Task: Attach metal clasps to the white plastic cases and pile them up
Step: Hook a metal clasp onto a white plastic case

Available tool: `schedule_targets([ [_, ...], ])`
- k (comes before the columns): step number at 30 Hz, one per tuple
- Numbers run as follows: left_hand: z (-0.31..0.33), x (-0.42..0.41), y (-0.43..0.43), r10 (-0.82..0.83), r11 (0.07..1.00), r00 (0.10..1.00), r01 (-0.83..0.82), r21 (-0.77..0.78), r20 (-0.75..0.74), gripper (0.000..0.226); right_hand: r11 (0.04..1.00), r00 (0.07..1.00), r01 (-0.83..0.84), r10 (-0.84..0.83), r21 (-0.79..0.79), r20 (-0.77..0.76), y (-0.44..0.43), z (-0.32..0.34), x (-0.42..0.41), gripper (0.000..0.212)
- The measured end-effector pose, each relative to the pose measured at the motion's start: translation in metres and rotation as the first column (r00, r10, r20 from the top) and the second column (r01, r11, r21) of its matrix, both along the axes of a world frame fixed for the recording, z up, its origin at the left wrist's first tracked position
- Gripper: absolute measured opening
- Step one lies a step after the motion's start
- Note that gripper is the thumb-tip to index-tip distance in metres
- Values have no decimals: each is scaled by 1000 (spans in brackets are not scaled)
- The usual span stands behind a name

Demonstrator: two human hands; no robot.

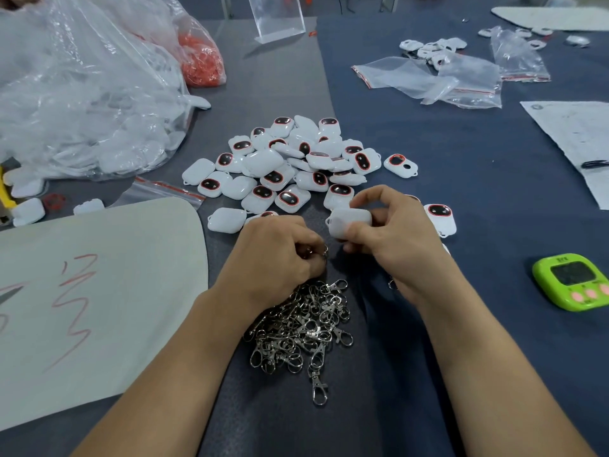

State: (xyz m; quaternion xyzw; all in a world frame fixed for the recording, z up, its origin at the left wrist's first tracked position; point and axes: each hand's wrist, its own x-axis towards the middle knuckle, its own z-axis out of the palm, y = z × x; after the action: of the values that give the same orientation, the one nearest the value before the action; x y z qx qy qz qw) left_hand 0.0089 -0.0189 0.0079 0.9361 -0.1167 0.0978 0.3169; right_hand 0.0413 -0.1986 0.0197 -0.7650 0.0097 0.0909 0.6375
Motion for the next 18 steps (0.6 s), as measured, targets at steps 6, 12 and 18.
schedule_targets([
  [6,-1,1,2,-8,1000,1000,8,-24,-25,15,979,992,-84,99,-185,76,0,-4,-2,26],
  [12,-1,1,3,1,998,999,-4,-56,-54,16,961,982,-124,155,-248,106,-2,-5,0,26],
  [18,-2,0,1,27,998,999,-29,-52,-44,9,933,973,-132,186,-334,135,-4,-5,0,26],
])
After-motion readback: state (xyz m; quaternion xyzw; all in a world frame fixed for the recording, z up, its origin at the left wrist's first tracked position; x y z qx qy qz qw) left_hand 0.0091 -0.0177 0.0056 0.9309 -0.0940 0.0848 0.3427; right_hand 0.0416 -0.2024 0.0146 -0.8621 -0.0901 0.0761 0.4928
